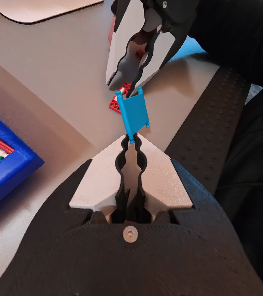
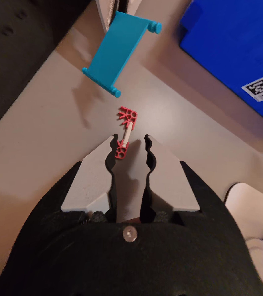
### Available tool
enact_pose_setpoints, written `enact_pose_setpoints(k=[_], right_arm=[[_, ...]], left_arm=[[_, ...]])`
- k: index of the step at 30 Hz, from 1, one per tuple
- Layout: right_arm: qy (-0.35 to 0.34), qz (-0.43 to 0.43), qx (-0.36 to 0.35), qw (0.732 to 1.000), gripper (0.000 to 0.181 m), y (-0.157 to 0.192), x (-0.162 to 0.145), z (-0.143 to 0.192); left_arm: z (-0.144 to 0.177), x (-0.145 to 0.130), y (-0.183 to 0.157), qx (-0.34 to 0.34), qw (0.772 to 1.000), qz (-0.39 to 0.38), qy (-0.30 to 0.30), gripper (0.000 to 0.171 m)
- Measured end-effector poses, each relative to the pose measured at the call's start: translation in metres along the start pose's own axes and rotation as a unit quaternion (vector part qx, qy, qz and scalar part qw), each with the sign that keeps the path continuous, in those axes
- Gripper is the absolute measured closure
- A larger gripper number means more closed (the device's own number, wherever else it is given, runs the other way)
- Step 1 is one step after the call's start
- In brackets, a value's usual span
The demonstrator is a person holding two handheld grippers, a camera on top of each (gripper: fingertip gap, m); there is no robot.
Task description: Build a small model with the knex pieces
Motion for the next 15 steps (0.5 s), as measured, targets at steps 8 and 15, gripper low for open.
enact_pose_setpoints(k=[8, 15], right_arm=[[0.019, -0.002, -0.042, 0.999, 0.154, -0.007, -0.01, 0.02], [0.042, 0.024, -0.052, 0.997, 0.177, -0.008, -0.006, 0.0]], left_arm=[[-0.015, 0.0, -0.002, -0.011, 0.999, 0.002, 0.039, 0.166], [-0.017, -0.002, -0.002, -0.01, 0.999, -0.002, 0.044, 0.166]])
Point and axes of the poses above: each gripper's, where its closed fingertips meet, z back along the fingers, x out of its top, y = z × x across the jaws, the point moved 1 cm from there along z, back along the fingers, and after that the axes turned 15 degrees about x, right-handed, at the moved point
